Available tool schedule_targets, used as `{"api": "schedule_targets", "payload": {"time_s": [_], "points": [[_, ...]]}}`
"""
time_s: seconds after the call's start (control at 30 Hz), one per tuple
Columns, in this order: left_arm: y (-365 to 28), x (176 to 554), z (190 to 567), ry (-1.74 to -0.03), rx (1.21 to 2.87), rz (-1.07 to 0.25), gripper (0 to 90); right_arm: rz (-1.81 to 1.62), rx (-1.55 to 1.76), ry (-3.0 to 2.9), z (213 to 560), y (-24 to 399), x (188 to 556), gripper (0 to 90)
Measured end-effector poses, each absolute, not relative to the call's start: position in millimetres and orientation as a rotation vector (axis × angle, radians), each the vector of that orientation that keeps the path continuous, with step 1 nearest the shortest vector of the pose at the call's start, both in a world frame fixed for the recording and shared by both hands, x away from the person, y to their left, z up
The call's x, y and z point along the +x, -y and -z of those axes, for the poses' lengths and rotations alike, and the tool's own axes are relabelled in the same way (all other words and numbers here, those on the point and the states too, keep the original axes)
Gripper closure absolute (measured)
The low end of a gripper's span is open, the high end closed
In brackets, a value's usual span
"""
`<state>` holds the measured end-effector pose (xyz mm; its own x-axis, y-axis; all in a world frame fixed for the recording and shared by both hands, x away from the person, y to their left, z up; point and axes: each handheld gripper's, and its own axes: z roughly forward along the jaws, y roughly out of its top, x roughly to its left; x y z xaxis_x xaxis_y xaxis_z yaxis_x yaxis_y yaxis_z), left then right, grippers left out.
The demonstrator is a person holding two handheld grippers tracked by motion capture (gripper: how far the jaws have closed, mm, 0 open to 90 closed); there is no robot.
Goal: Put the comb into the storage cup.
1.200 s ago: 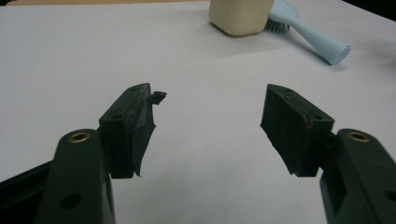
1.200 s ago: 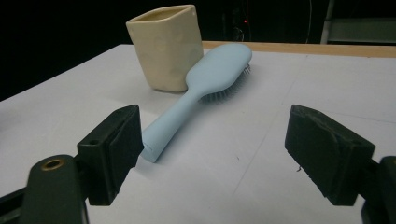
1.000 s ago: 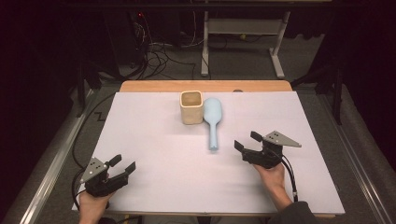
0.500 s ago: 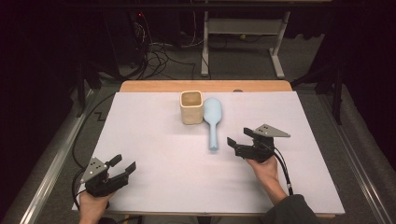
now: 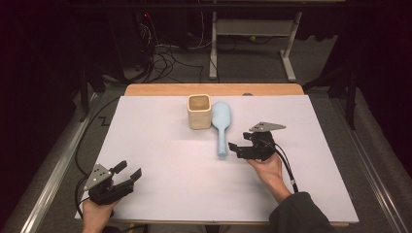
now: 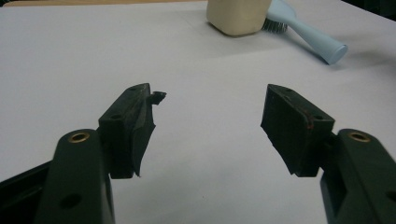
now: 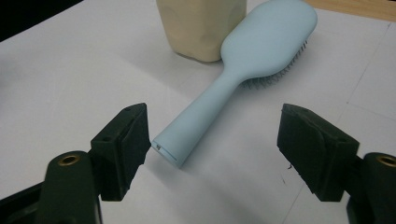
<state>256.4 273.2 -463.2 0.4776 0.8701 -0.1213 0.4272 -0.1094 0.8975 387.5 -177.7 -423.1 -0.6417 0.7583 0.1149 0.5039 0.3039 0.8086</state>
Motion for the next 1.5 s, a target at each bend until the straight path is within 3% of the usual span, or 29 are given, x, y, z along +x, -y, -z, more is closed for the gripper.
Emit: {"api": "schedule_targets", "payload": {"time_s": [0.47, 1.5], "points": [[-272.2, 256.1, 462.9, -1.101, 1.732, -0.555, 34.7, -0.969, 1.211, -2.447, 410.1, 151.3, 413.4, 38.5], [-269.8, 255.6, 462.3, -1.084, 1.754, -0.560, 35.2, -0.538, 1.446, -2.592, 407.8, 97.4, 479.6, 41.3]]}}
